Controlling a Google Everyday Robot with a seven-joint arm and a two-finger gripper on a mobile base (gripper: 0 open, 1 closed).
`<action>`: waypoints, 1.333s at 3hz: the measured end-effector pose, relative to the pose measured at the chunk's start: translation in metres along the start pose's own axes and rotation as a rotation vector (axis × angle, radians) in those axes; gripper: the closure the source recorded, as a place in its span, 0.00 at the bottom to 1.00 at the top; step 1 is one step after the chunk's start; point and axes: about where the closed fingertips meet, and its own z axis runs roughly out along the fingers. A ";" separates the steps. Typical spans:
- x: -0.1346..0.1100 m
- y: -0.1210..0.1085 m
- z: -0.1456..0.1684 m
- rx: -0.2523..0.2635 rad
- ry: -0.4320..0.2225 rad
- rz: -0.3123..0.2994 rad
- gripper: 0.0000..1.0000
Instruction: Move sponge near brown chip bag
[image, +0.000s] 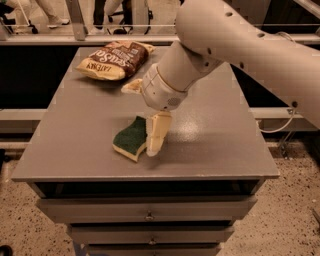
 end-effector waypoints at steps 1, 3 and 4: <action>0.004 0.007 0.025 -0.057 0.004 -0.022 0.00; 0.021 0.017 0.033 -0.107 0.029 -0.017 0.47; 0.018 0.015 0.028 -0.107 0.029 -0.017 0.70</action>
Offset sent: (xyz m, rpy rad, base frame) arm -0.0080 -0.0068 -0.0611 -0.0898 0.0845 0.0840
